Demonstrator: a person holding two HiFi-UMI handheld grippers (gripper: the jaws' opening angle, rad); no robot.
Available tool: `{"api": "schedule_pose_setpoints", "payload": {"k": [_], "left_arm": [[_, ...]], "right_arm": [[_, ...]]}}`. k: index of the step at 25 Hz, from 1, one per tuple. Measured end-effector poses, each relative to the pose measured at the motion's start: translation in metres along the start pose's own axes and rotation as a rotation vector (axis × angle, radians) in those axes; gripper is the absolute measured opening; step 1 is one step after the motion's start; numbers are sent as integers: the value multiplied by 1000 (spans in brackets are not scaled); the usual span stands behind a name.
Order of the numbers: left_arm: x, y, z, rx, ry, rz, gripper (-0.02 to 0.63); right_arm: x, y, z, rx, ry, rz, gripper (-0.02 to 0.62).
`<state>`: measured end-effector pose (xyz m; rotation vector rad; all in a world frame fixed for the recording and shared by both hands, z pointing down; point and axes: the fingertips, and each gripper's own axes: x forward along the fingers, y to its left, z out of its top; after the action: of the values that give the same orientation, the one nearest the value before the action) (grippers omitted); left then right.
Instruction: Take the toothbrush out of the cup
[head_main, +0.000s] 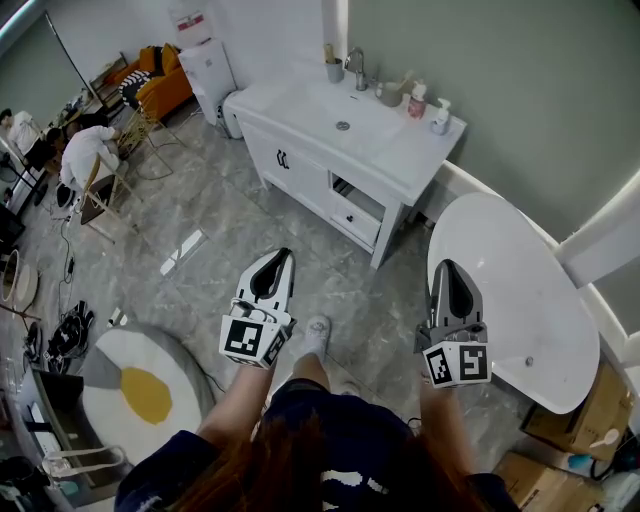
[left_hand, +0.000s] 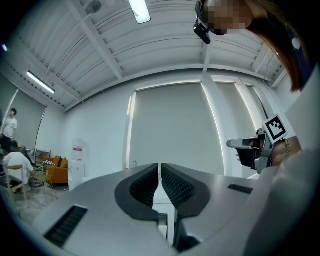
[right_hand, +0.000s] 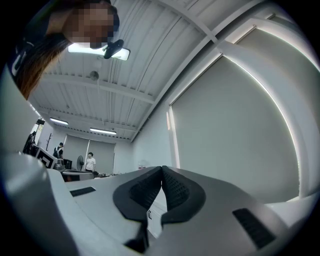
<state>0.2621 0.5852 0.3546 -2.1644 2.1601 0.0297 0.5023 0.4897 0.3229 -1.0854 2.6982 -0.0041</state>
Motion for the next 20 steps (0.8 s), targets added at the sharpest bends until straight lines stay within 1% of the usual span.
{"api": "schedule_pose_setpoints", "payload": {"k": [3, 6, 15, 20], "left_arm": [[24, 18, -7, -7, -1, -10, 35], [58, 42, -12, -6, -4, -23, 35], [168, 136, -8, -12, -34, -73, 35], [215, 181, -12, -9, -40, -108, 35]], "right_arm": [[25, -5, -9, -3, 5, -9, 15], [63, -11, -17, -8, 4, -19, 14], [191, -20, -29, -28, -24, -72, 15], [249, -23, -40, -36, -40, -111, 15]]}}
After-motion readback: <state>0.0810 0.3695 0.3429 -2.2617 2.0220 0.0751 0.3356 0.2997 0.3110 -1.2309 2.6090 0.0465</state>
